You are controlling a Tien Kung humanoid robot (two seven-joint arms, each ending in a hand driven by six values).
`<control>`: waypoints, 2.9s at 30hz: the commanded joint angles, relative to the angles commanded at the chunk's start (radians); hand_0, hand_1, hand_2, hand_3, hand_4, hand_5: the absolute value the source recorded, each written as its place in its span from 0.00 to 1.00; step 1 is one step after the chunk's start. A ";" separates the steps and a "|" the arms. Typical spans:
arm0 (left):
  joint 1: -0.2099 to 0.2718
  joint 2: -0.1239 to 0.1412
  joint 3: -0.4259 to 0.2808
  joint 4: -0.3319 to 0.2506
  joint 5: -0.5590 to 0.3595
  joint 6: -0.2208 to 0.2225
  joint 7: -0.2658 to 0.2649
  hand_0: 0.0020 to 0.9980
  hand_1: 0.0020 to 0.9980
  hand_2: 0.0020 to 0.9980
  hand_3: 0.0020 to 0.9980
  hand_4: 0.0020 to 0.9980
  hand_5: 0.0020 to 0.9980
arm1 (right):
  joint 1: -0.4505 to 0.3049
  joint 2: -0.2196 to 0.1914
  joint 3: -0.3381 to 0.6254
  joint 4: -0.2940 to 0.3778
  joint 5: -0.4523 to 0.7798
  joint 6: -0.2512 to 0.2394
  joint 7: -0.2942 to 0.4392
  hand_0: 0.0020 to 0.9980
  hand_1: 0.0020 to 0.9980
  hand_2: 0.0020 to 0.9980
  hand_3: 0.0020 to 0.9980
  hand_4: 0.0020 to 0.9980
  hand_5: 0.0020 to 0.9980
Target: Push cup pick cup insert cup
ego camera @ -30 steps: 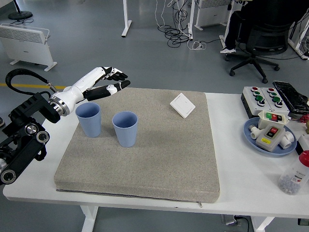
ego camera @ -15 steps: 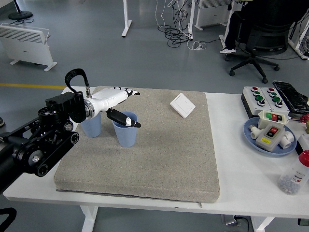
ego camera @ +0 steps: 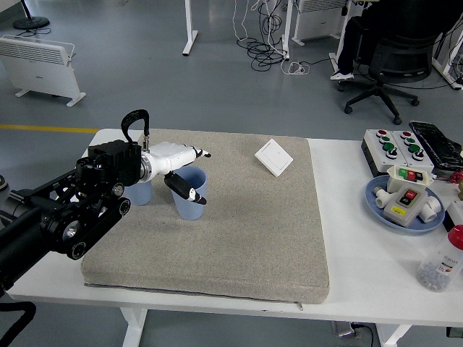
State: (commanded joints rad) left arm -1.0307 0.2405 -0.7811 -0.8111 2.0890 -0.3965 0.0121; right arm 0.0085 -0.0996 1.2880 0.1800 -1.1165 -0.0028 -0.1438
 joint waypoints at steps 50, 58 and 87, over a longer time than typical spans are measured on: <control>0.020 0.050 0.002 -0.133 -0.043 -0.044 0.001 0.37 0.52 0.51 0.50 0.54 0.00 | 0.010 0.000 0.015 0.000 -0.010 -0.005 0.006 0.70 0.60 0.61 0.54 0.10 0.41; -0.015 0.097 -0.030 -0.271 -0.075 -0.087 0.045 0.37 0.51 0.49 0.50 0.52 0.00 | 0.009 0.001 0.023 0.000 -0.019 -0.007 0.005 0.70 0.60 0.61 0.54 0.10 0.42; -0.105 0.192 -0.181 -0.038 0.009 -0.149 0.065 0.39 0.52 0.49 0.49 0.53 0.00 | -0.003 0.000 0.014 0.000 -0.016 -0.007 -0.001 0.70 0.60 0.61 0.54 0.10 0.41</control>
State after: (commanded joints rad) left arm -1.1354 0.4323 -0.9617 -0.8490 2.0977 -0.5453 0.0768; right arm 0.0060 -0.0999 1.3022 0.1800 -1.1322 -0.0103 -0.1446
